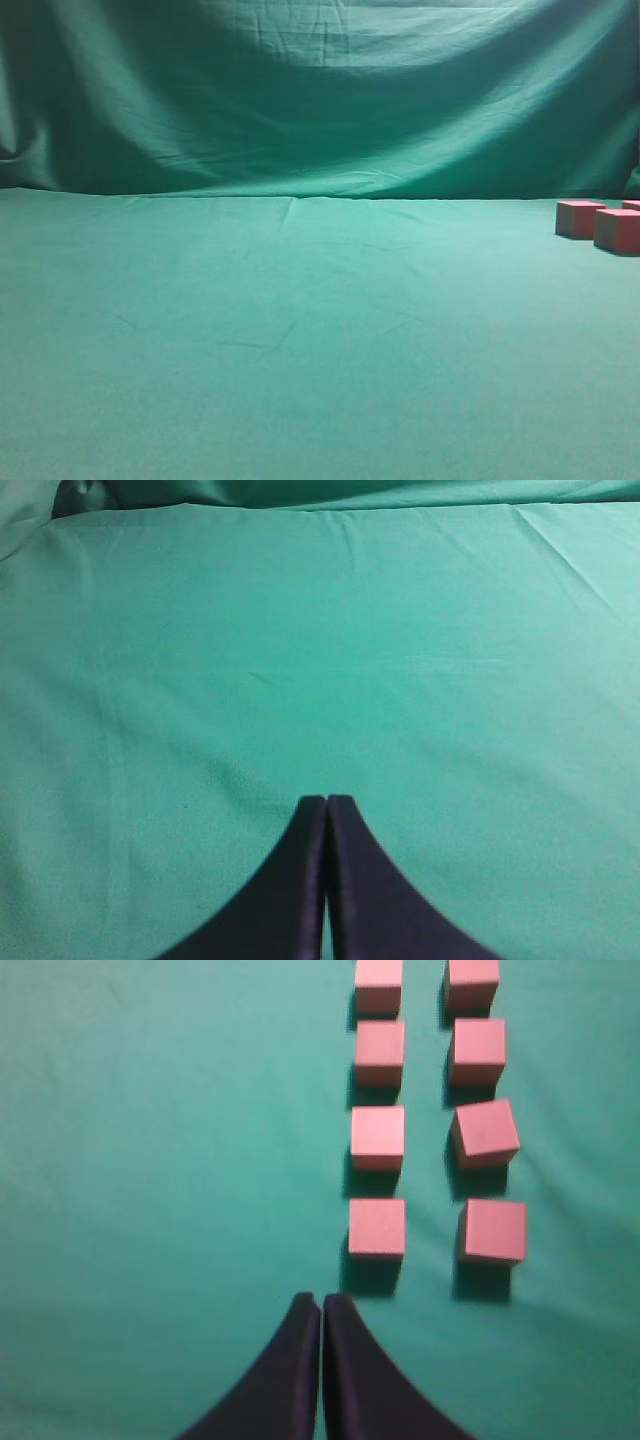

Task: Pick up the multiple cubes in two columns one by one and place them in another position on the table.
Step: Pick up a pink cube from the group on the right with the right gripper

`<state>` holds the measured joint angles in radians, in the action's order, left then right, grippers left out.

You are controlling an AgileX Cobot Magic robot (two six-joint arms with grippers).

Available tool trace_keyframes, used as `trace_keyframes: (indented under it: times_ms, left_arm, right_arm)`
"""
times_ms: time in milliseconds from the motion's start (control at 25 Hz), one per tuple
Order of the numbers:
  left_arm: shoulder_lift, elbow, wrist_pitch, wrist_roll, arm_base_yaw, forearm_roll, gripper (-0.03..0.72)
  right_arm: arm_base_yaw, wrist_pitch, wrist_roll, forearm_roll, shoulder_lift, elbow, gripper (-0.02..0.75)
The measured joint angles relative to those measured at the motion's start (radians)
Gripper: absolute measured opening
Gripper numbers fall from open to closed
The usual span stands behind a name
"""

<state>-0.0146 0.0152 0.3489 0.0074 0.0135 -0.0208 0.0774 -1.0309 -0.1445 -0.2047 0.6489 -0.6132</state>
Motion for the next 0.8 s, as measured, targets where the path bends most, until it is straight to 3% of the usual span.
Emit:
trace_keyframes:
  times_ms: [240, 440, 680, 800]
  left_arm:
    - [0.0, 0.0, 0.0, 0.0, 0.0, 0.0, 0.0]
    - [0.0, 0.0, 0.0, 0.0, 0.0, 0.0, 0.0]
    - [0.0, 0.0, 0.0, 0.0, 0.0, 0.0, 0.0]
    - [0.0, 0.0, 0.0, 0.0, 0.0, 0.0, 0.0]
  right_arm:
    - [0.036, -0.035, 0.0, 0.044, 0.179, -0.034, 0.0]
    - [0.116, -0.034, 0.036, 0.074, 0.318, -0.036, 0.0]
    - [0.18, 0.05, 0.199, 0.265, 0.453, -0.04, 0.0]
    - [0.18, 0.093, 0.225, 0.293, 0.512, -0.04, 0.0]
